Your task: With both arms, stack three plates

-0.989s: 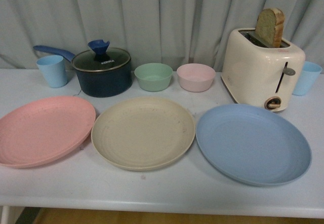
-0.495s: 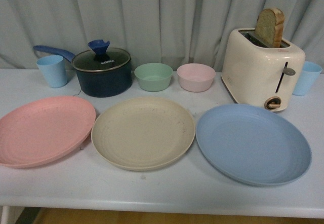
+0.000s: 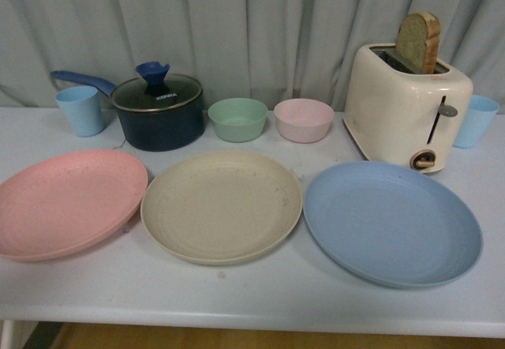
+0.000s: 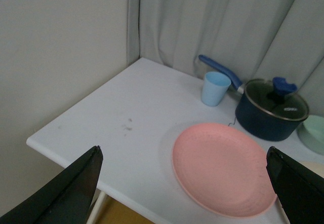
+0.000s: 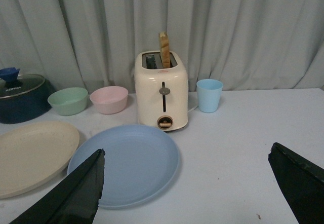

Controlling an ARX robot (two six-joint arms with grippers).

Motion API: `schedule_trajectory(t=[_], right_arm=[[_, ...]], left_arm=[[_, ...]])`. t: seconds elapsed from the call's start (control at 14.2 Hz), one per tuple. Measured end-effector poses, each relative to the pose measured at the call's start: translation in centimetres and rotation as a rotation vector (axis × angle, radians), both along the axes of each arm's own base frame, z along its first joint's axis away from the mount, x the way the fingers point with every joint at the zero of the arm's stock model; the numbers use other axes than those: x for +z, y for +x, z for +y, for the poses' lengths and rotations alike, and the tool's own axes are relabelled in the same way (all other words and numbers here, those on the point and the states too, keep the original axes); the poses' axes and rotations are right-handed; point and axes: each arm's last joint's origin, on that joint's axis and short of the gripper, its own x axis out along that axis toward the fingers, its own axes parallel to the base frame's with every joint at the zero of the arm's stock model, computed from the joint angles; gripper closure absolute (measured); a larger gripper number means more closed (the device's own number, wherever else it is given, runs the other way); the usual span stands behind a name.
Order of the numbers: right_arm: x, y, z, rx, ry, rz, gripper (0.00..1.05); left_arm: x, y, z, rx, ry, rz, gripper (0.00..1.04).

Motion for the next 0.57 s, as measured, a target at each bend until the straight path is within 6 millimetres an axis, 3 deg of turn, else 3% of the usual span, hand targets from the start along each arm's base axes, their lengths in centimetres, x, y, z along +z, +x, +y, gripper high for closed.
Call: schedule_trajectory(t=[0.28, 0.42, 0.49, 0.57], right_arm=[[0.0, 0.0, 0.0, 0.001, 0.0, 0.0, 0.06], [0.0, 0.0, 0.0, 0.0, 0.0, 0.0, 0.06], [0.0, 0.0, 0.0, 0.001, 0.0, 0.0, 0.06], [0.0, 0.0, 0.0, 0.0, 0.0, 0.0, 0.06]], left_arm=[[-1.3, 11.3, 7.5, -0.132, 0.078, 0.183, 0.07], [-4.8, 15.8, 9.7, -0.208, 0.017, 0.35, 0.07], [-8.0, 19.2, 10.7, -0.271, -0.032, 0.445, 0.07], [-9.2, 21.1, 10.4, -0.305, -0.025, 0.466, 0.07]])
